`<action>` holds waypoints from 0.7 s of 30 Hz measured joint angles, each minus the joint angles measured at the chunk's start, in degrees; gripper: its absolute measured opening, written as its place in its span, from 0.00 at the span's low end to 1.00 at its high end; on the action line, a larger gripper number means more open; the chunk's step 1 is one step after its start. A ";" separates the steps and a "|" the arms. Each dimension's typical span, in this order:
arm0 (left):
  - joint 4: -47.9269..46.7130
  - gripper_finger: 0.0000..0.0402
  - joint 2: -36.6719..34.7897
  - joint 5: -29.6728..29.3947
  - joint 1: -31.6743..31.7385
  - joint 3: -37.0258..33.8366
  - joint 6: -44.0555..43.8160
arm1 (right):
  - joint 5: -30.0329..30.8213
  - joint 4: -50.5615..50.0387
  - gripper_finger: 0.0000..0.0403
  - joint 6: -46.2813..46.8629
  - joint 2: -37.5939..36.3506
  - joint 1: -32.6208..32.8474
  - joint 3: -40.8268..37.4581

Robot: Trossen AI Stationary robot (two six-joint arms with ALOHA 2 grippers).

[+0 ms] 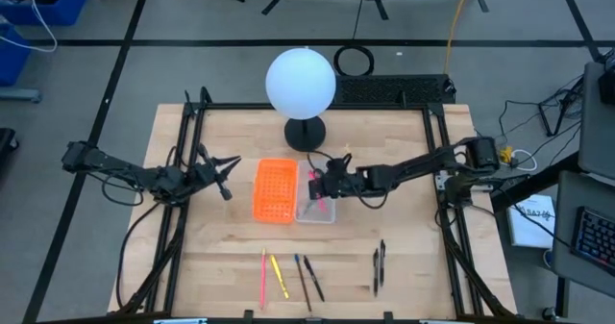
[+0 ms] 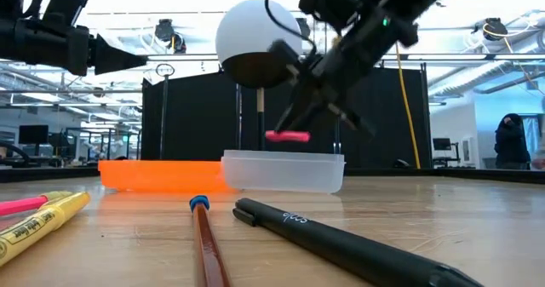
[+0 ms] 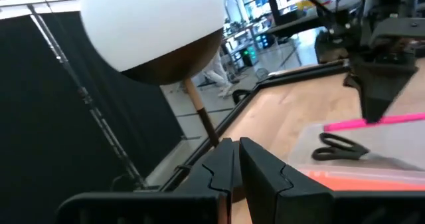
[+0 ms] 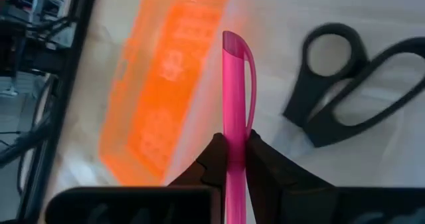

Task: Pick & place school supplies into a supply box
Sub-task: Put the pink pen into the orange supply box

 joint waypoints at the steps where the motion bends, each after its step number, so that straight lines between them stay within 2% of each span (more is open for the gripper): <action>1: 0.08 0.09 -0.02 -0.14 0.00 0.00 0.34 | -0.87 1.08 0.06 -0.27 0.44 -0.65 -0.79; 7: 0.26 0.09 0.00 -0.68 0.00 0.02 1.19 | -4.26 4.84 0.07 -1.28 3.76 -2.85 -1.70; 13: 0.42 0.09 -0.02 -0.64 0.00 0.02 1.83 | -4.18 4.70 0.09 -3.17 4.30 -3.06 -1.69; 21: 0.45 0.09 0.00 -0.60 0.00 0.02 1.60 | -5.70 6.86 0.18 -4.69 4.37 -3.04 -1.63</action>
